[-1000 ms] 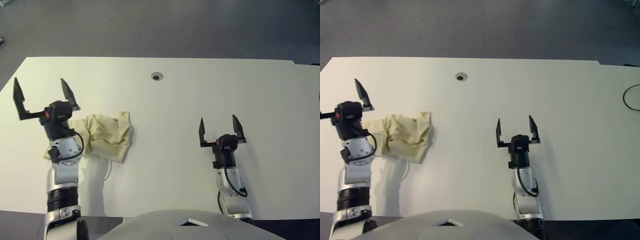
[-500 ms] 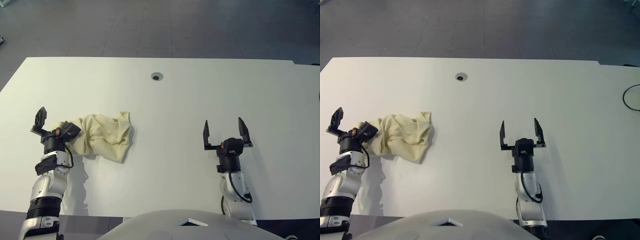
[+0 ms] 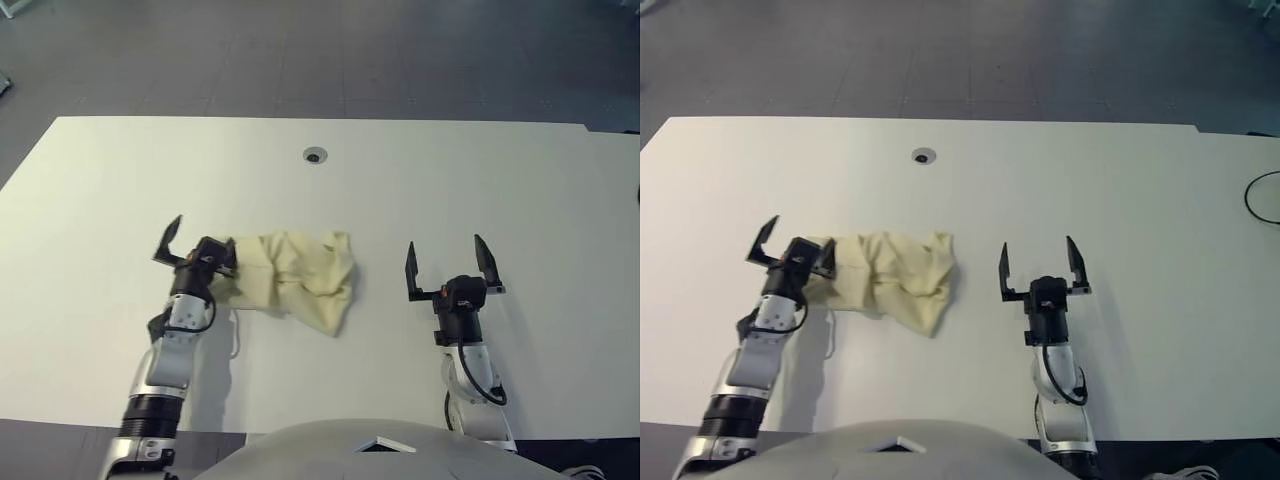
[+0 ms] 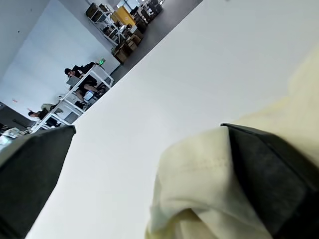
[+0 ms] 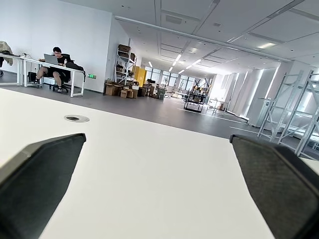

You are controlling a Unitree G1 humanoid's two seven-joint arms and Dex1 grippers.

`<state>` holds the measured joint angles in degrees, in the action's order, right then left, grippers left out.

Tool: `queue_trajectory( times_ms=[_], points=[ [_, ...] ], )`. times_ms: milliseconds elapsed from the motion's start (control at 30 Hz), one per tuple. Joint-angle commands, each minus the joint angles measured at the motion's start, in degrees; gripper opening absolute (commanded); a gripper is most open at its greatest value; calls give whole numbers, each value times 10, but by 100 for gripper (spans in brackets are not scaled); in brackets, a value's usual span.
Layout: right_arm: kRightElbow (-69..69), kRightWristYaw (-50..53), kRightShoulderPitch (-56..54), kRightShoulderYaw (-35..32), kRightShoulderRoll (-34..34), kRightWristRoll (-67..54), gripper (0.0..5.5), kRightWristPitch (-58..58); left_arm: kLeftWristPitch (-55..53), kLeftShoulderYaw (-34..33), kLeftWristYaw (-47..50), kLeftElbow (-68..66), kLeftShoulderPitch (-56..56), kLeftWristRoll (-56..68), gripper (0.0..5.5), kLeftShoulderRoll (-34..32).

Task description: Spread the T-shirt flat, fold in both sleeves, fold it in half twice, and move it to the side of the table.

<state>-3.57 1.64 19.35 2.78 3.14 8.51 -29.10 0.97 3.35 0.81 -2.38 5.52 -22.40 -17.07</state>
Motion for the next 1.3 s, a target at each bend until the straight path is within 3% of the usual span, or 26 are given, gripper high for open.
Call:
queue_trajectory(
  times_ms=[33,400,733,967,1067,1300],
  points=[
    [-3,-14,10,1,9,-10,539,11,-55,58,-22,-26,57,-5,540,42],
    [-63,-32,17,-8,17,-27,539,46,-89,148,2,1,80,-11,540,131],
    [-92,-44,-3,-37,35,-49,539,76,-133,175,-13,120,163,-17,540,115],
    [-150,-69,-13,-78,68,-91,539,130,-152,161,-24,217,211,-28,540,84],
    [-182,-103,-6,-83,100,-100,539,157,-140,148,-18,242,201,-28,540,81],
    [-303,-257,76,-107,250,-105,539,220,-66,125,-11,315,188,21,540,99]
  ],
)
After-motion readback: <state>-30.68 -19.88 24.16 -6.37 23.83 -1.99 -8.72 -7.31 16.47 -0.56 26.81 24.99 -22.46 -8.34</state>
